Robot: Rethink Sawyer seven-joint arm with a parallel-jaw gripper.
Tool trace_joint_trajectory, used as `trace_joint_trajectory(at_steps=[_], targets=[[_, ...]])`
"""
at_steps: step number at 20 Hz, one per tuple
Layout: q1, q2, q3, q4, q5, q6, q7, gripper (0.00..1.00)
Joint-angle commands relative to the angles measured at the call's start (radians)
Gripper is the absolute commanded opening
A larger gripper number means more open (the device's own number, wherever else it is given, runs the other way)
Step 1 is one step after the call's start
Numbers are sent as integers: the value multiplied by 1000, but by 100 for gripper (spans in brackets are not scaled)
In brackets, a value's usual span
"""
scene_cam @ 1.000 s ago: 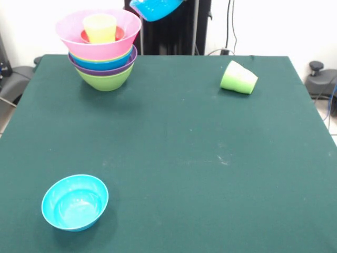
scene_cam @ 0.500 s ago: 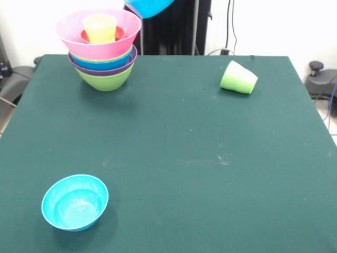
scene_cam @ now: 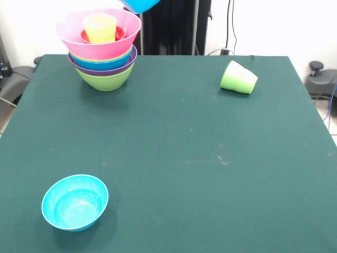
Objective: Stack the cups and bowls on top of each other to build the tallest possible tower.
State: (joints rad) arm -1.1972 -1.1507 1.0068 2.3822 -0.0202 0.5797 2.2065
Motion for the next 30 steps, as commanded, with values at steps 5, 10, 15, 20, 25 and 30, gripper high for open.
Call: trace_joint_trajectory(at_steps=[5,10,15,20,25,30], targets=[[-38,81,87,40,-107,134,-205,0],[-85,65,139,44,-100,163,-212,0],[-73,128,96,-4,-165,177,-210,0],[-78,166,83,-30,-197,187,-209,0],[-91,180,86,-87,-216,249,-230,0],[-110,198,91,-134,-232,307,-259,0]])
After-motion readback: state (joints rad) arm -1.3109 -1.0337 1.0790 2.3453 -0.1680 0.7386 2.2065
